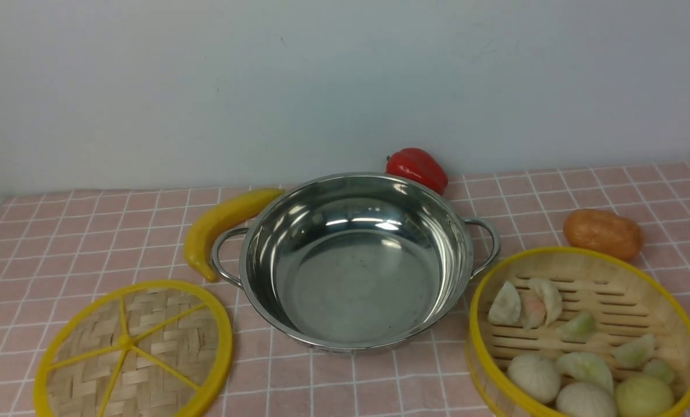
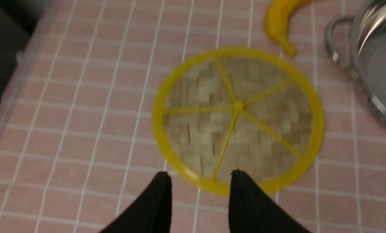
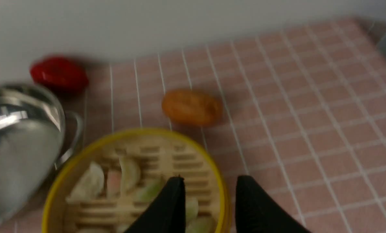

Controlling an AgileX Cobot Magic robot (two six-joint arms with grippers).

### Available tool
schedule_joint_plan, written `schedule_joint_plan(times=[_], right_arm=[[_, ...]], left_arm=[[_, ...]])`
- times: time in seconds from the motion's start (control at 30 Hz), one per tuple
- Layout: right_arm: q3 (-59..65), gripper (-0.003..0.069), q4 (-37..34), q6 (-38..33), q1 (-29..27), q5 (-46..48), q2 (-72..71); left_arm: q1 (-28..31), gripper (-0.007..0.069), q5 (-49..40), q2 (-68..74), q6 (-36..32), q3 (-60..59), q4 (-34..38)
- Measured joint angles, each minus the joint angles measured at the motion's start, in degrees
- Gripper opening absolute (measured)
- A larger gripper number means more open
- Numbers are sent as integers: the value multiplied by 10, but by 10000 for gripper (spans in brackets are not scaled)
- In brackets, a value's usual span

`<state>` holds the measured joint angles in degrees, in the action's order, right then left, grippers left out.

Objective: Place the steamer in the pot on the pink tablecloth, and put the lid on the steamer.
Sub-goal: 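Reach for and grasp the rim of the bamboo steamer holding the buns with the right gripper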

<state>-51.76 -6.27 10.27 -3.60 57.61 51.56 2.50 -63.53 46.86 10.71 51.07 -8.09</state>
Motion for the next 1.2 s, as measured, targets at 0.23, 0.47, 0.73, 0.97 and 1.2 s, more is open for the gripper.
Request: schedule_joint_plan(times=[0.23, 0.47, 0.73, 0.97, 1.2], right_arm=[[0, 240, -50, -80, 0, 21, 195], [0, 240, -51, -91, 0, -21, 312], [0, 240, -35, -91, 0, -88, 381], [0, 197, -25, -90, 0, -134, 449], [0, 64, 10, -81, 1, -84, 441]], left_arm=[[0, 243, -22, 128, -3, 0, 2], [0, 243, -6, 177, -4, 0, 2], [0, 243, 13, 182, -4, 0, 2], [0, 243, 24, 182, -6, 0, 2], [0, 243, 24, 182, -7, 0, 2]])
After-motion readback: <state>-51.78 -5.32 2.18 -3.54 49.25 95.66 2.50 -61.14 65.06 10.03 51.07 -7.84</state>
